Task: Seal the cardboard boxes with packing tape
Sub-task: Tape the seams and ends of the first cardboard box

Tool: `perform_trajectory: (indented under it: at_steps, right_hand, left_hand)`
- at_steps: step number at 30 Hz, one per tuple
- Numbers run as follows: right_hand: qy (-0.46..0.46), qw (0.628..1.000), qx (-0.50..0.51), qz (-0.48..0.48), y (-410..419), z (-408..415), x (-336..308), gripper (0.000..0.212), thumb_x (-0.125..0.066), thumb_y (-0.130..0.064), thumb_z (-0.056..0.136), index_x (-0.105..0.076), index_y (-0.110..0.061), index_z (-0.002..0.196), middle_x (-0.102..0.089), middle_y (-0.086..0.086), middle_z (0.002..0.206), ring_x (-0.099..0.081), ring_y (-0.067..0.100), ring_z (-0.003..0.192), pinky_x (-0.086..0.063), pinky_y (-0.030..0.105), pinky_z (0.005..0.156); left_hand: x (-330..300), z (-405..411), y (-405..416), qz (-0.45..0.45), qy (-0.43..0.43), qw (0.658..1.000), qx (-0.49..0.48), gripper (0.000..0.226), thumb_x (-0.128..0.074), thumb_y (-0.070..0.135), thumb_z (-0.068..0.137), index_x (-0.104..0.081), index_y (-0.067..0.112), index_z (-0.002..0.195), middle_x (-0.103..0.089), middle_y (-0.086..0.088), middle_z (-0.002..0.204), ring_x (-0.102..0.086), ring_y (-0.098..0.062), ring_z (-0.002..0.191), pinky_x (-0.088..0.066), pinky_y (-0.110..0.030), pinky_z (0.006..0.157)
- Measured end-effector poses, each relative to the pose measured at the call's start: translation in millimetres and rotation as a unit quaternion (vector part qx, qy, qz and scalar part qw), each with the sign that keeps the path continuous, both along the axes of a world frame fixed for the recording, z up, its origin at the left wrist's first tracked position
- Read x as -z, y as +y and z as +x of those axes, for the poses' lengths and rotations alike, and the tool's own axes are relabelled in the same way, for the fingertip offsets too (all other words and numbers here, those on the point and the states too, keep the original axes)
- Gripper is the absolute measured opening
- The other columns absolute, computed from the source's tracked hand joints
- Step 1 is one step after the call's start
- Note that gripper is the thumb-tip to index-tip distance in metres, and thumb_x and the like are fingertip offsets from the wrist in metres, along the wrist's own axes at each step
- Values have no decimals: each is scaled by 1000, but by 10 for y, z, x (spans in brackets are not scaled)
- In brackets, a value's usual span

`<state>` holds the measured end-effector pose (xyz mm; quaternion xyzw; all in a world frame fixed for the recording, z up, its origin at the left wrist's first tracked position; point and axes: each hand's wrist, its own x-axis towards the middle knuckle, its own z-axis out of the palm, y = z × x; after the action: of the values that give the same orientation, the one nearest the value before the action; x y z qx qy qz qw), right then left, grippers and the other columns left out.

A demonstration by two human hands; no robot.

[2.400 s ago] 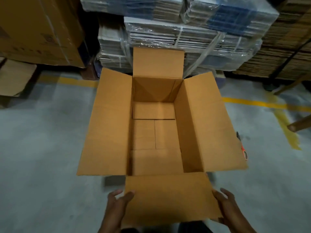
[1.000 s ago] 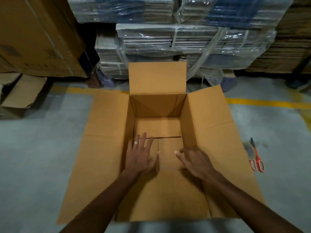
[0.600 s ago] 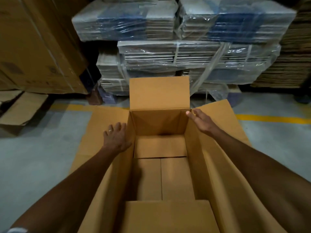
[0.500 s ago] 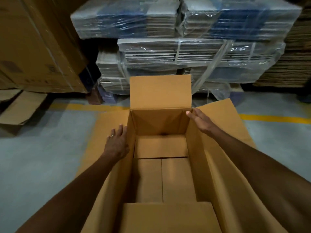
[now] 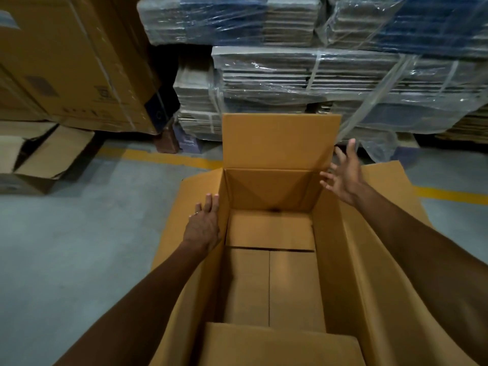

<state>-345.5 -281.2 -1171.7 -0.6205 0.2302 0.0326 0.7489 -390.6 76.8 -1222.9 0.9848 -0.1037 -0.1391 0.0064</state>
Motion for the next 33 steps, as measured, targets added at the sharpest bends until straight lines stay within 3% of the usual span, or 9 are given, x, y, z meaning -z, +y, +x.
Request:
perform_trajectory:
  at_steps: [3, 6, 8, 11, 14, 17, 21, 28, 33]
  right_hand:
    - [10, 999, -7, 43, -152, -76, -28, 95, -17, -92, 84, -65, -22, 128, -62, 4, 112, -52, 20, 93, -37, 34, 75]
    - [53, 987, -119, -89, -261, -191, -146, 81, -42, -85, 83, -79, -16, 102, -70, 6, 102, -55, 16, 87, -40, 32, 75]
    - [63, 923, -216, -314, -258, -193, -181, 55, -71, -67, 78, -78, -23, 110, -68, 0, 121, -59, 13, 102, -43, 34, 90]
    - [35, 752, -290, -591, -93, -175, -83, 69, -73, -76, 66, -66, -41, 125, -60, -6, 137, -51, 25, 129, -38, 49, 110]
    - [20, 699, -326, -637, 148, -263, 209, 59, -70, -52, 88, -49, -43, 143, -42, 1, 158, -35, 30, 145, -23, 50, 121]
    - [20, 711, -276, -646, 325, -491, 394, 61, -61, -28, 100, -38, -30, 156, -24, 5, 167, -27, 32, 149, -22, 43, 123]
    - [45, 714, -306, -628, 348, -569, 432, 77, -65, -23, 98, -22, -31, 161, -6, 2, 171, -10, 30, 156, -20, 46, 126]
    - [28, 764, -327, -555, 240, -784, 108, 68, -57, -41, 102, -26, -23, 160, -14, 7, 169, -14, 29, 155, -17, 41, 125]
    - [-19, 788, -287, -545, 29, -1216, 138, 53, -56, -42, 101, -48, -17, 148, -40, 11, 156, -31, 29, 147, -23, 34, 119]
  left_hand:
    - [-44, 6, 27, 7, 5, 1000, 1, 100, -66, 29, 96, 7, 15, 163, 4, -7, 171, -24, -34, 151, -45, -44, 111]
    - [-72, 7, 51, -2, -5, 1000, 11, 88, -58, 36, 100, 0, 17, 163, -3, -4, 171, -31, -31, 147, -49, -43, 104]
    - [-75, 42, 82, -57, -10, 998, 5, 71, -49, 38, 103, -14, 17, 161, -17, -5, 169, -40, -32, 140, -52, -47, 100]
    - [-96, 30, 113, -187, -48, 981, -23, 47, -38, 35, 100, -35, 20, 145, -55, -16, 139, -60, -36, 113, -56, -50, 85]
    - [-151, -63, 53, -125, -25, 992, 15, 57, -37, 37, 107, -19, 30, 160, -28, -18, 163, -41, -45, 138, -47, -60, 102]
    - [-181, -135, -66, 26, 27, 998, 59, 52, -38, 45, 106, -27, 38, 156, 20, -13, 169, -1, -55, 152, -24, -65, 119]
    - [-89, -165, -98, 66, 32, 996, 52, 62, -37, 59, 103, -20, 39, 159, 36, -12, 163, 13, -56, 151, -14, -69, 118]
    - [-136, -321, 268, -142, -40, 989, 14, 75, -20, 67, 95, -15, 36, 163, 0, -10, 172, -7, -41, 156, -16, -64, 123]
    - [-240, -454, 781, -159, -114, 954, -227, 71, -51, 53, 100, -28, 17, 158, -33, -25, 159, -37, -50, 140, -34, -64, 110]
